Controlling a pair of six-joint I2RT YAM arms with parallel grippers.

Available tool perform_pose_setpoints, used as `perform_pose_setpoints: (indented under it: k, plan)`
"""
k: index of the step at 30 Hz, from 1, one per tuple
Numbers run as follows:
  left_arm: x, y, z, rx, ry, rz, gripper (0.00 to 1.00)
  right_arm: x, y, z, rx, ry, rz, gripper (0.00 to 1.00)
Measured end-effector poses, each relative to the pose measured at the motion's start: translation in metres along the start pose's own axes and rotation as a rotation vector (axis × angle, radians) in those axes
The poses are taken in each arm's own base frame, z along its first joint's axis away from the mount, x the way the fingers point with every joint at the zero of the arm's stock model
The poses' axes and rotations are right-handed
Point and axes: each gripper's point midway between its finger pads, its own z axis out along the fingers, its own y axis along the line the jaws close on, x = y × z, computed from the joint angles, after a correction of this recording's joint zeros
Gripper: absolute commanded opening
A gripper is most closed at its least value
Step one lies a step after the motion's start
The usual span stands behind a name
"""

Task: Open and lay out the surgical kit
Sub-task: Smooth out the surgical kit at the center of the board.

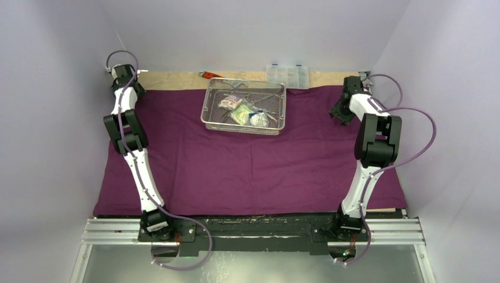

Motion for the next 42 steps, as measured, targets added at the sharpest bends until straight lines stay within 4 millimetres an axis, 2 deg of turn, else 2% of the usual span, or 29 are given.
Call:
perform_pose_setpoints:
  k: [5, 9, 11, 14, 17, 19, 21, 23, 26, 28, 30, 32, 35, 38, 40, 42]
  plan:
    - [0.0, -0.005, -0.006, 0.047, 0.014, 0.01, 0.57, -0.011, 0.009, -0.007, -0.033, -0.011, -0.008, 0.61]
    - [0.001, -0.001, -0.039, 0.064, 0.057, 0.004, 0.59, -0.012, 0.01, -0.011, -0.038, -0.008, -0.024, 0.76]
    - [-0.002, 0.004, -0.069, 0.065, 0.072, -0.011, 0.61, -0.011, 0.009, -0.012, -0.035, -0.004, -0.031, 0.83]
    - [-0.015, 0.014, -0.128, 0.069, 0.058, -0.029, 0.65, -0.012, 0.008, -0.016, -0.037, -0.007, -0.042, 0.91]
    - [-0.028, 0.03, -0.193, 0.066, 0.02, -0.052, 0.66, -0.016, 0.006, -0.024, -0.032, -0.015, -0.056, 0.94]
    - [-0.03, 0.04, -0.229, 0.069, -0.005, -0.065, 0.67, -0.02, 0.005, -0.031, -0.03, -0.024, -0.064, 0.94]
    - [-0.022, 0.052, -0.259, 0.065, -0.008, -0.08, 0.66, -0.024, 0.004, -0.041, -0.032, -0.038, -0.063, 0.92]
    - [0.0, 0.066, -0.28, 0.044, 0.018, -0.093, 0.65, -0.027, 0.0, -0.058, -0.041, -0.068, -0.055, 0.86]
    - [0.044, 0.084, -0.285, -0.002, 0.101, -0.096, 0.6, -0.02, -0.014, -0.087, -0.05, -0.098, -0.037, 0.79]
    - [0.089, 0.099, -0.281, -0.049, 0.2, -0.087, 0.57, -0.007, -0.028, -0.105, -0.047, -0.107, -0.023, 0.77]
    - [0.131, 0.115, -0.28, -0.102, 0.298, -0.078, 0.55, 0.01, -0.046, -0.116, -0.03, -0.109, -0.015, 0.77]
    - [0.165, 0.133, -0.282, -0.157, 0.378, -0.073, 0.55, 0.031, -0.065, -0.119, -0.001, -0.097, -0.016, 0.77]
    - [0.185, 0.153, -0.286, -0.219, 0.419, -0.1, 0.55, 0.067, -0.099, -0.118, 0.066, -0.047, -0.024, 0.77]
    - [0.187, 0.171, -0.287, -0.267, 0.417, -0.159, 0.56, 0.098, -0.133, -0.115, 0.125, 0.011, -0.005, 0.79]
    - [0.187, 0.182, -0.286, -0.3, 0.412, -0.202, 0.56, 0.115, -0.154, -0.116, 0.149, 0.038, 0.025, 0.79]
    - [0.187, 0.19, -0.284, -0.322, 0.406, -0.238, 0.56, 0.12, -0.169, -0.115, 0.171, 0.044, 0.065, 0.79]
